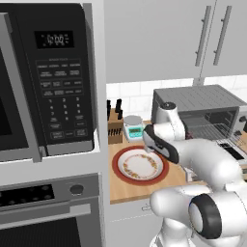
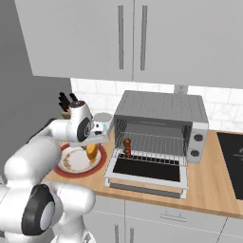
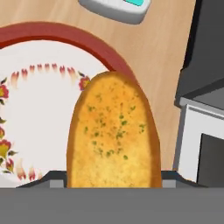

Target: Pick up the kebab skewer and baguette bread, and place them inside the toaster oven. Close the toaster oven door and start by setting the timer.

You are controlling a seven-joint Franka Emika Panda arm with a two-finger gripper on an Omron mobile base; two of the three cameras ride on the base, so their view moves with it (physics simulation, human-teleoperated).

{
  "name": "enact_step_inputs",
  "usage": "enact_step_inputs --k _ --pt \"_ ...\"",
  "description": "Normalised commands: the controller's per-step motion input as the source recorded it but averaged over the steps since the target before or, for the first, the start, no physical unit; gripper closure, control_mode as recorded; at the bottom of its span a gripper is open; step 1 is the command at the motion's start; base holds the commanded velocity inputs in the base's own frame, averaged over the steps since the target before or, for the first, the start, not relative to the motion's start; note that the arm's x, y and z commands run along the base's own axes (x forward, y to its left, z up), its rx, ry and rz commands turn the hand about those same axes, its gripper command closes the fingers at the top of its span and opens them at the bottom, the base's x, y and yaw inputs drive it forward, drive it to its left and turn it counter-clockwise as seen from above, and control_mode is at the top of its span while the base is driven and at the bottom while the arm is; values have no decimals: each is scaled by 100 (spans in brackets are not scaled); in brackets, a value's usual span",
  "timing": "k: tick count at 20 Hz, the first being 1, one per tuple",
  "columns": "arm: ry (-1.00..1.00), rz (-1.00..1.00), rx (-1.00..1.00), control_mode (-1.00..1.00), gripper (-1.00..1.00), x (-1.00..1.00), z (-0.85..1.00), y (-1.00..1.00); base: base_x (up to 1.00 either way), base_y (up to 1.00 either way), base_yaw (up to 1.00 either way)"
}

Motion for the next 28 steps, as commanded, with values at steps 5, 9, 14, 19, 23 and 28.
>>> enact_step_inputs --k 5,9,14,19,23,28 --pt "-14 0 10 -100 100 -87 100 -96 0 0 0" --pt "-17 0 9 -100 100 -47 87 -100 0 0 0" --pt "-12 0 11 -100 100 -10 78 -100 0 0 0" --pt "0 0 11 -100 100 46 38 -94 0 0 0" --pt "2 0 12 -100 100 53 -22 -61 0 0 0" --pt "2 0 6 -100 100 74 -22 -38 0 0 0"
